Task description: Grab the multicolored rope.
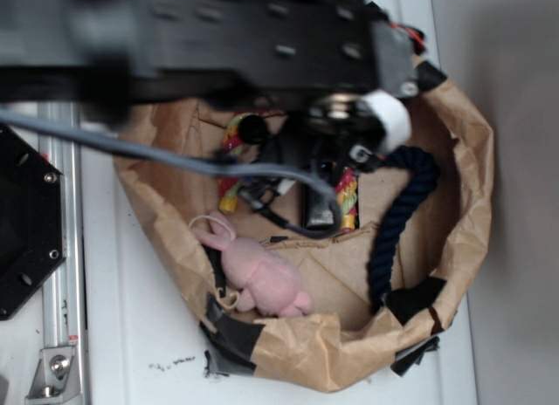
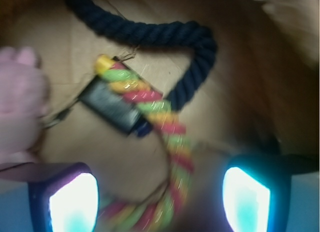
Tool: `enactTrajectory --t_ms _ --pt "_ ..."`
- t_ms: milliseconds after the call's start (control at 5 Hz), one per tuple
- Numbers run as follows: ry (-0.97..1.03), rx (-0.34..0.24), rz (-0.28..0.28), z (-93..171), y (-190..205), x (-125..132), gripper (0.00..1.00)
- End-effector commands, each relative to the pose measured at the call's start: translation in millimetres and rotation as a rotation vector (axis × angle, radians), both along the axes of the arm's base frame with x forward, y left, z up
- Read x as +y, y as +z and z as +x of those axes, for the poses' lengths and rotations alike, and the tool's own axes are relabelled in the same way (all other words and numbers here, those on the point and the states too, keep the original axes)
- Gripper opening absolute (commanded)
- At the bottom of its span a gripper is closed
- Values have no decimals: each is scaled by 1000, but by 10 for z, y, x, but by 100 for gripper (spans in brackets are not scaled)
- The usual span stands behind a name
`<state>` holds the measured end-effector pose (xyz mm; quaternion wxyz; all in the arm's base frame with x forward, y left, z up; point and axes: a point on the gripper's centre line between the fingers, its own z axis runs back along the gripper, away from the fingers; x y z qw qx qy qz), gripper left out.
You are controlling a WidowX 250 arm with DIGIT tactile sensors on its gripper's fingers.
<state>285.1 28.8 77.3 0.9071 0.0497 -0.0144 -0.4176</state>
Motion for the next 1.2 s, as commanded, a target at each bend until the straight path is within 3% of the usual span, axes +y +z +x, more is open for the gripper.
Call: enactTrajectory --t_ms 0,200,400,600,1000 --pt "-242 -12 5 -27 -269 -489 100" --pt "-276 -20 -43 73 -270 -472 100" --pt "-201 44 -25 171 -450 -453 0" --pt "-173 83 -12 188 -504 -443 0" --pt "-84 144 -81 82 -410 -293 0"
